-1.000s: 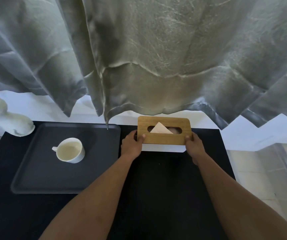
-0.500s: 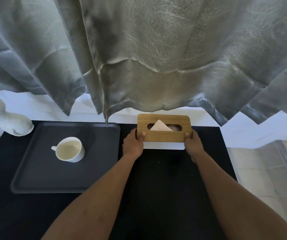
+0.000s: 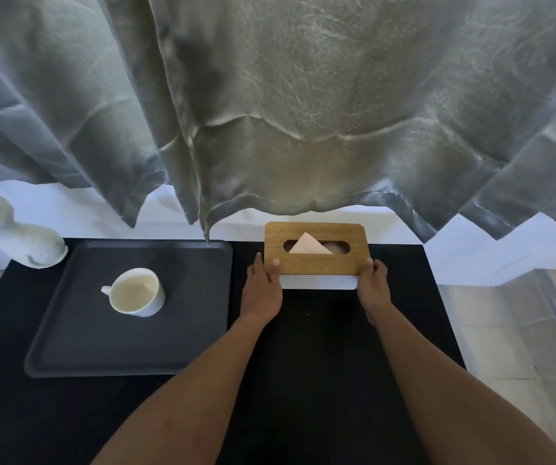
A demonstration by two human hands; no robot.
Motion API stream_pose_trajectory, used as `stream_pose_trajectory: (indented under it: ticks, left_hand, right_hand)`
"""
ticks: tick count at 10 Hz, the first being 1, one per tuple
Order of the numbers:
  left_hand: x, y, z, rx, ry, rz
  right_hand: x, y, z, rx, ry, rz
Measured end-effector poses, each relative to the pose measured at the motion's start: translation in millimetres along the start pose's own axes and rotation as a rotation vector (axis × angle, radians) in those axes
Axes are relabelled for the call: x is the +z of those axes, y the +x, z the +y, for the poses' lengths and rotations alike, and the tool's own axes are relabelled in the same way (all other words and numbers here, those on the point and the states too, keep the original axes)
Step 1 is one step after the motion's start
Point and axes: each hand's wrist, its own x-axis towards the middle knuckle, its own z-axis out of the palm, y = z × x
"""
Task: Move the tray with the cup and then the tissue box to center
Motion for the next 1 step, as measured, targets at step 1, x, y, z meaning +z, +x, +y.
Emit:
stream_pose_trajectory:
  ticks: [1]
  left_hand:
    - [2.1, -9.9, -0.4, 0.001, 0.028, 0.038]
  right_hand:
    - [-0.2, -5.2, 6.2, 0.045, 0.000, 0.015]
